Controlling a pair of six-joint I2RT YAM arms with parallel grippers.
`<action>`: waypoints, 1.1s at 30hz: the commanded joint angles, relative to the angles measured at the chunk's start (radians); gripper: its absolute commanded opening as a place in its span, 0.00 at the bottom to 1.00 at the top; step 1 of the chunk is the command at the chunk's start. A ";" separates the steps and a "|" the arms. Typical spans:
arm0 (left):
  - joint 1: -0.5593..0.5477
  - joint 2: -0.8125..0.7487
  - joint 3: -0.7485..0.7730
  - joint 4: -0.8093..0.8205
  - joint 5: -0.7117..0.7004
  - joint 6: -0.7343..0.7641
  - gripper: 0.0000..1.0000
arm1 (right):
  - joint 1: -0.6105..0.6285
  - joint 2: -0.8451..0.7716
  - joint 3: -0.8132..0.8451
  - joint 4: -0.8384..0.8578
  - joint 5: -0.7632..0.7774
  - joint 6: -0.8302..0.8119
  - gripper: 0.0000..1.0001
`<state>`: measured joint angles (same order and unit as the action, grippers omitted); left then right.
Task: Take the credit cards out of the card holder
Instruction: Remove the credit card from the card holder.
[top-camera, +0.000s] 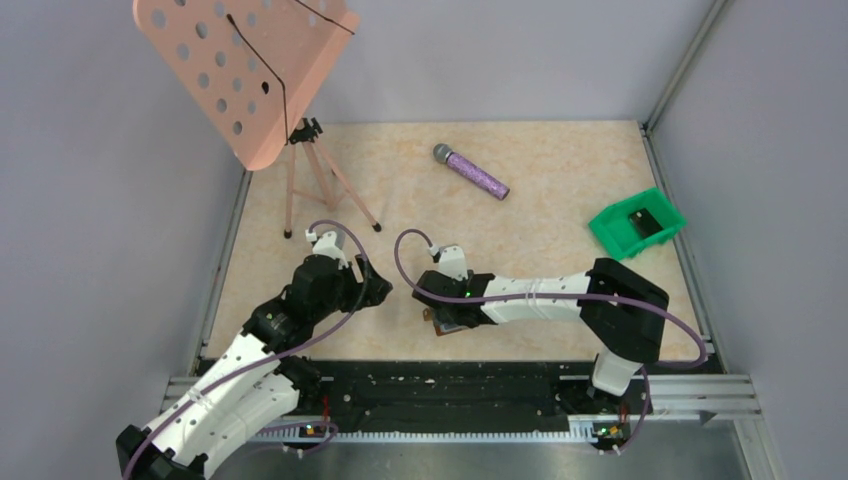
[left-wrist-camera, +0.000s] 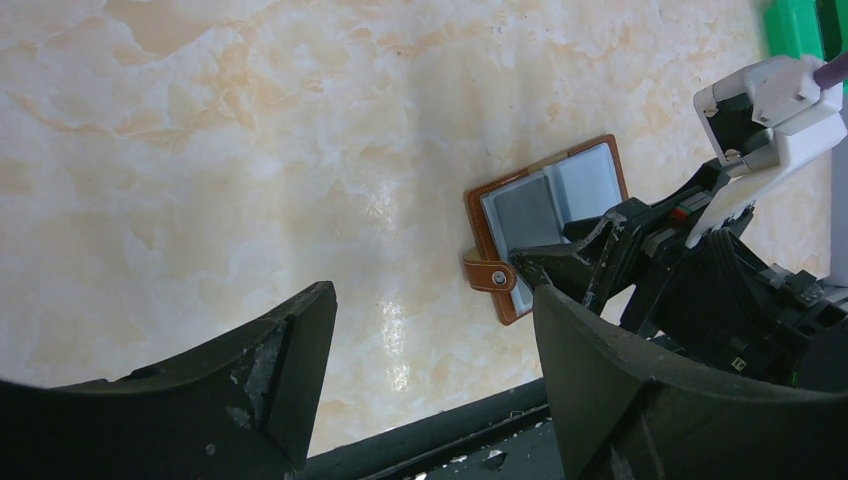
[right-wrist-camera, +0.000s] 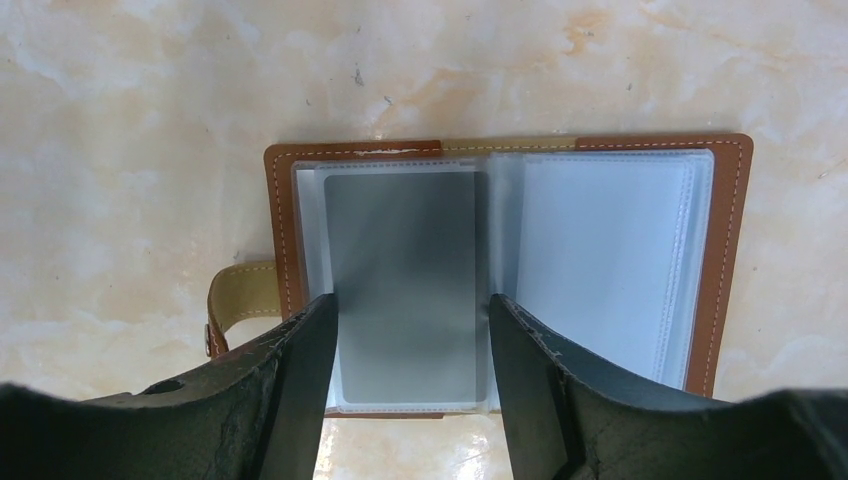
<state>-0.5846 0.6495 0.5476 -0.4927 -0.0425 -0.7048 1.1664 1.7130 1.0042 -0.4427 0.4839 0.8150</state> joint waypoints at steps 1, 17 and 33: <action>0.002 -0.015 -0.007 0.026 -0.002 0.004 0.78 | 0.017 -0.003 0.034 -0.004 0.026 0.003 0.57; 0.002 -0.014 -0.008 0.027 0.000 0.001 0.78 | 0.018 -0.004 0.019 0.019 -0.010 -0.001 0.60; 0.002 -0.016 -0.006 0.020 -0.003 0.002 0.78 | 0.021 0.029 0.028 0.008 -0.035 -0.016 0.61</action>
<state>-0.5846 0.6495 0.5468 -0.4927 -0.0425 -0.7052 1.1698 1.7176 1.0042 -0.4351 0.4694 0.8108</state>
